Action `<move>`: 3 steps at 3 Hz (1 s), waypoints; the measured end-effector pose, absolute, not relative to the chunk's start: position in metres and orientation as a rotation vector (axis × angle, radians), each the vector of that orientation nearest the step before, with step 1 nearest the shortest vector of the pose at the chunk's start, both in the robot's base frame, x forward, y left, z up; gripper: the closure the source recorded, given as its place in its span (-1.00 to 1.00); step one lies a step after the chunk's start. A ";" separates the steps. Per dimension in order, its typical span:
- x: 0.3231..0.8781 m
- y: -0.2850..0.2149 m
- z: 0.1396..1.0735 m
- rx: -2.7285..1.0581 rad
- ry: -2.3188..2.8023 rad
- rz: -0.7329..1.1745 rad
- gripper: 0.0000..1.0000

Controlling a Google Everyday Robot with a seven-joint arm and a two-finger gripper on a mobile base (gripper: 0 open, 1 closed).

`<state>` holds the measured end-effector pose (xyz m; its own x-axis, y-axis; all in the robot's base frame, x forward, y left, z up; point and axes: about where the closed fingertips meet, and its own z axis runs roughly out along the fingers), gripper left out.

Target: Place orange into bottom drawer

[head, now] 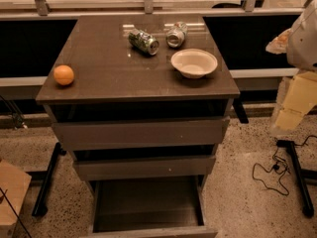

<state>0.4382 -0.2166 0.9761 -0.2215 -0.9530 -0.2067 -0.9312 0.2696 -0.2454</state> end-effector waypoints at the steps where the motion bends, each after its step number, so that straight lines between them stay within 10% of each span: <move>1: 0.439 -0.216 0.977 -1.723 2.228 -0.101 -1.00; 3: 0.495 -0.131 0.984 -1.769 2.033 -0.069 -1.00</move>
Offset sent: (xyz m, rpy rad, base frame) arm 0.0605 0.0885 0.0087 0.0377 -0.1182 0.1251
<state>0.4953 -0.1312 0.9839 -0.0832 -0.9525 -0.2929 -0.9305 0.1795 -0.3193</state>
